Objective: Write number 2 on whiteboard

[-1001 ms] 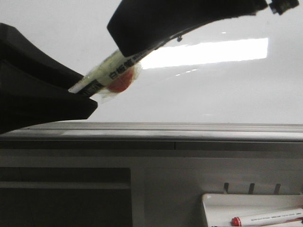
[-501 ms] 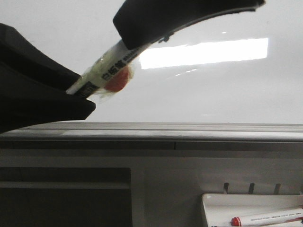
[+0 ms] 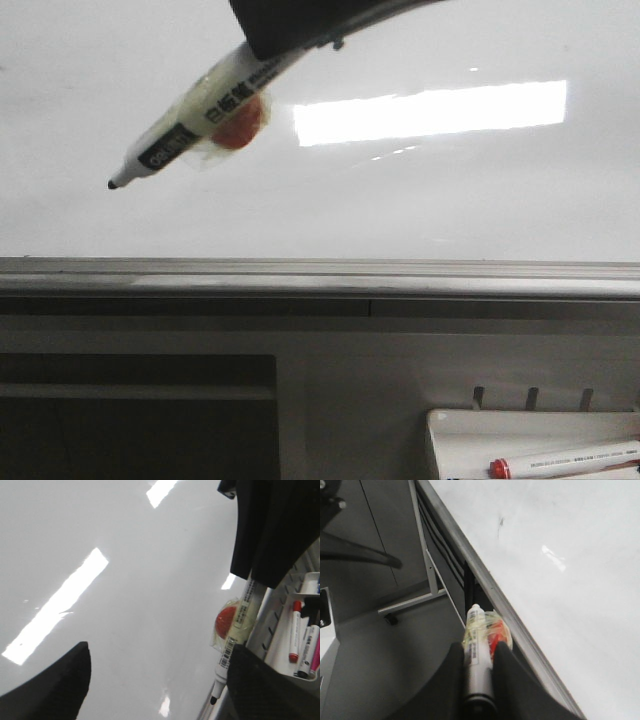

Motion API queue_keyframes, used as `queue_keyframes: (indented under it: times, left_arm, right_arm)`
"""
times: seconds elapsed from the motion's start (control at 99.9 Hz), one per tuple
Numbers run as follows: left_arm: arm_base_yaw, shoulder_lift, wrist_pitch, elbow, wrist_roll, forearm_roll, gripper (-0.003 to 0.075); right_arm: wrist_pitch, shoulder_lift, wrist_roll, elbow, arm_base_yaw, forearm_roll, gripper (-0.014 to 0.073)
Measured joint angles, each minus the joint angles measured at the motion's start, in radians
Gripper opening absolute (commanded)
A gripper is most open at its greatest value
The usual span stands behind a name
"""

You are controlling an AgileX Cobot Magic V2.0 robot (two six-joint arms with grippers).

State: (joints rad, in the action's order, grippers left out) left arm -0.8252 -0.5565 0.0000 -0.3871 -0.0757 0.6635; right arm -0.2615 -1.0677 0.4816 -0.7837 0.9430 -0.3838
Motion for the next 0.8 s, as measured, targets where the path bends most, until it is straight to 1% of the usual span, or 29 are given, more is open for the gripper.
queue_keyframes:
  times: [0.14,0.27,0.391,0.441,0.481,0.561,0.701,0.801]
  left_arm:
    - [0.007,0.117,0.048,0.0,0.0,-0.02,0.0375]
    - [0.048,0.153,0.061,0.0,0.0,-0.032,0.0265]
    - [0.119,0.156,0.063,0.0,-0.01,-0.063,0.0099]
    - [0.163,0.156,0.05,0.0,-0.021,-0.09,0.0054]
    - [0.193,0.156,0.032,0.0,-0.028,-0.119,0.004]
    - [0.268,0.146,-0.009,0.0,-0.034,-0.189,0.004]
    - [0.385,0.096,-0.086,0.0,-0.042,-0.307,0.0039]
    - [0.436,0.056,-0.15,0.0,-0.043,-0.341,0.0039]
  right_arm:
    - [0.052,-0.01,0.0,0.0,-0.008,0.0,-0.0072]
    - [0.077,-0.042,0.0,0.0,-0.038,0.0,-0.0072]
    - [0.131,-0.055,0.0,-0.002,-0.051,-0.004,-0.0072]
    - [0.148,-0.055,0.0,-0.002,-0.051,-0.007,-0.0072]
    - [0.158,-0.055,0.0,-0.002,-0.053,-0.007,-0.0072]
    - [0.158,-0.057,0.0,-0.01,-0.069,-0.007,-0.0072]
    - [0.092,-0.072,0.0,-0.068,-0.125,-0.007,-0.0072]
    - [0.063,-0.093,0.0,-0.11,-0.159,-0.007,-0.0072]
